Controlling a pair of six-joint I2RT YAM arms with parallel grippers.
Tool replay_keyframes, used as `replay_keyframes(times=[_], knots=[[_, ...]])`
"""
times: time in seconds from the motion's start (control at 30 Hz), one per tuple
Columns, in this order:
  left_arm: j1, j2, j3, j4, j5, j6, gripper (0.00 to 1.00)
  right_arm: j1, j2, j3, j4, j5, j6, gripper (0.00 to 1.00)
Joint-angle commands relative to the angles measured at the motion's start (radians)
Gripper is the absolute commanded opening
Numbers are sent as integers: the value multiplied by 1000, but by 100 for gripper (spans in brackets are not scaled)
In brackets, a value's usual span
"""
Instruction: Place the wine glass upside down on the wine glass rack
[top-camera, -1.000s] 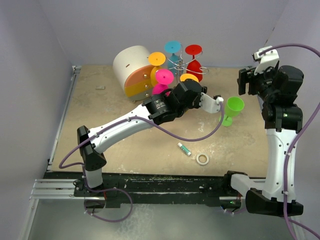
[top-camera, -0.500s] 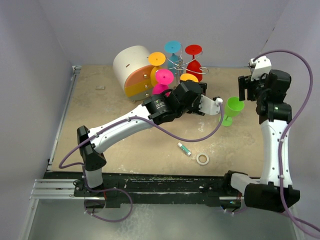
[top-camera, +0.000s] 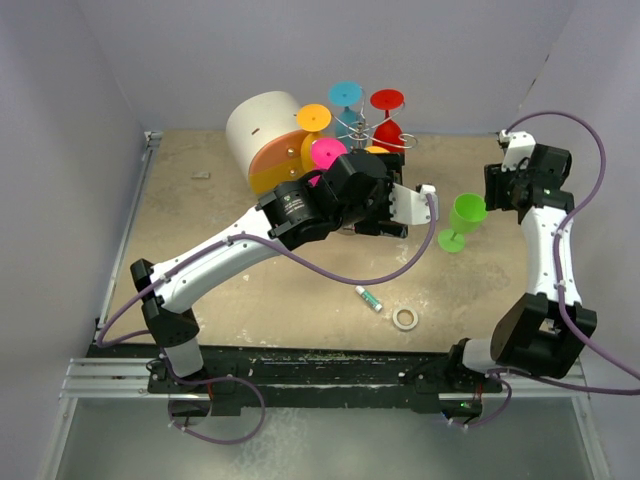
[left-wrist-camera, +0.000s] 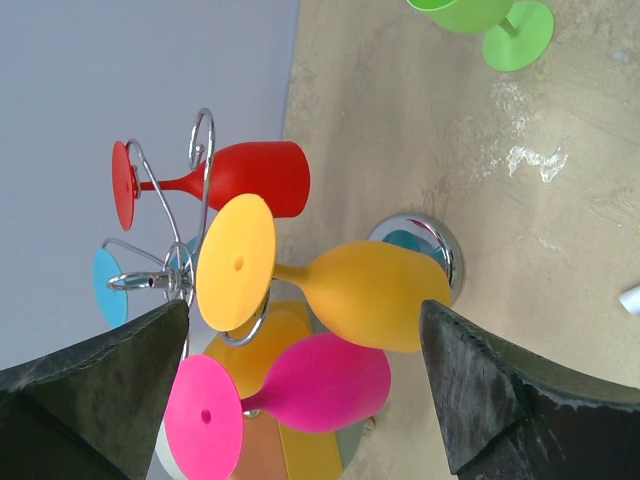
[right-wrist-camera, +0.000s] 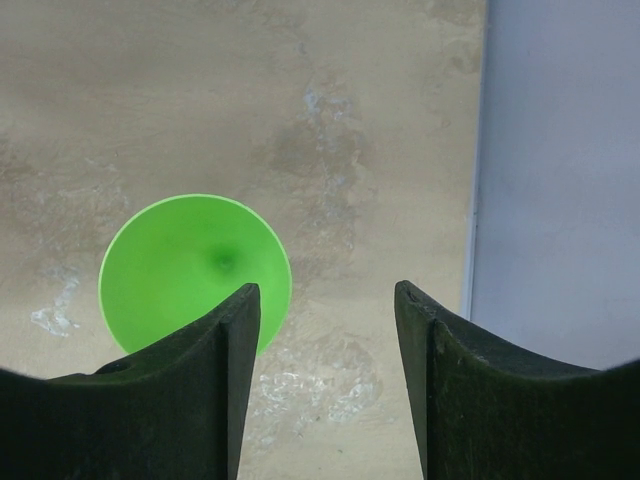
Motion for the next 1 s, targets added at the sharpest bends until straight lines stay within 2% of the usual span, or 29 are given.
replay_keyframes(times=[0.0, 0.27, 0.6, 0.87, 0.97], knots=[[-3, -35, 36, 25, -12, -35, 99, -4, 30, -2, 26, -46, -7, 58], [-3, -55, 28, 31, -14, -38, 99, -3, 99, -2, 14, -72, -3, 47], [-3, -70, 19, 44, -45, -31, 99, -3, 156, 33, -40, -110, -25, 19], [-2, -75, 34, 59, -65, -45, 99, -4, 74, 78, -65, -115, -24, 1], [-3, -79, 49, 87, -78, -66, 99, -4, 39, 110, -84, -102, -28, 0]])
